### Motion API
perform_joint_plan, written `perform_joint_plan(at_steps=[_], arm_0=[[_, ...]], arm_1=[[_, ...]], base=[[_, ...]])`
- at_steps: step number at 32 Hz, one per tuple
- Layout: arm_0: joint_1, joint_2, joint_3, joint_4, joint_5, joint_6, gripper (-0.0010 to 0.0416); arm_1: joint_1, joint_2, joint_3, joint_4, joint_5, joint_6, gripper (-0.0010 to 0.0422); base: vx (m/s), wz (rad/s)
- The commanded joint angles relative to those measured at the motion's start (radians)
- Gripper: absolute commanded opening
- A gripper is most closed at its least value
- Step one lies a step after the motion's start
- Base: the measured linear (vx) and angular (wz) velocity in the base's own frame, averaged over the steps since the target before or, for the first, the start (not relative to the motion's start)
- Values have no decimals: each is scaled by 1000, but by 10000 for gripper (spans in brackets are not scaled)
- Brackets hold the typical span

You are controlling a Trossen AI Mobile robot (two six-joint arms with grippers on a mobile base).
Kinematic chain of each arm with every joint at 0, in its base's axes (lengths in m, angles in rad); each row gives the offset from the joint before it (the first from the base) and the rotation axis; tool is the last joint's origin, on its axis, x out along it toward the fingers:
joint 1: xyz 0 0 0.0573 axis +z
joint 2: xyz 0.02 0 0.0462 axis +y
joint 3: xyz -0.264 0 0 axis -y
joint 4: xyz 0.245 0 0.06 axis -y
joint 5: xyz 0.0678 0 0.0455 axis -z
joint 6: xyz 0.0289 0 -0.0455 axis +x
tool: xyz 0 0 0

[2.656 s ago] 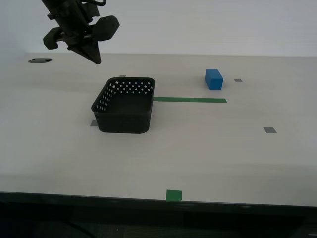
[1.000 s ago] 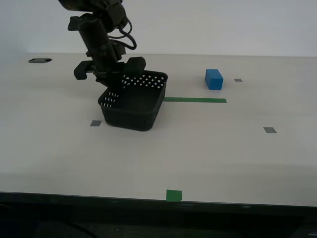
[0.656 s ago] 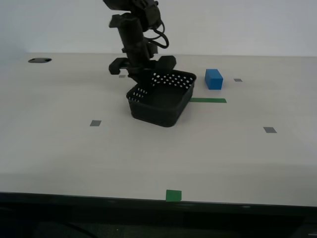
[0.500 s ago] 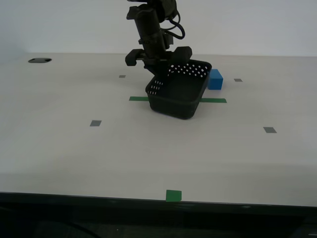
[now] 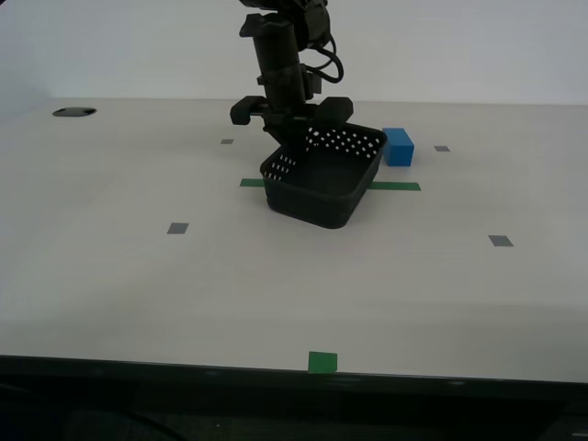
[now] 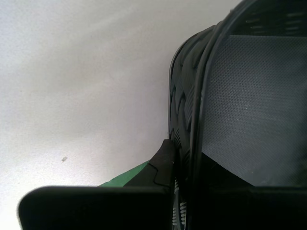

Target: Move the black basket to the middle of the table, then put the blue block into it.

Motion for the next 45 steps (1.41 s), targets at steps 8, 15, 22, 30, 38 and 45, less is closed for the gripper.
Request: perform_joint_plan(at_steps=[8, 15, 22, 30, 38, 45], arm_0=[[1, 0, 1, 3, 0, 6, 0], [2, 0, 1, 3, 0, 6, 0], [2, 0, 1, 2, 0, 6, 0], [10, 25, 60, -147, -103, 6, 1], [69, 268, 372, -502, -201, -4, 2], [204, 595, 679, -705, -231, -11, 3]], arm_1=[[3, 0, 2, -32, 2, 2, 9], [3, 0, 3, -46, 2, -6, 123], [8, -2, 66, -65, 2, -18, 246], [34, -158, 129, -24, -151, 17, 221], [105, -335, 132, -35, -319, 100, 135], [188, -370, 131, -130, -406, 143, -3]], base=[[0, 0], [0, 0], [0, 0], [0, 0], [0, 0], [0, 0]])
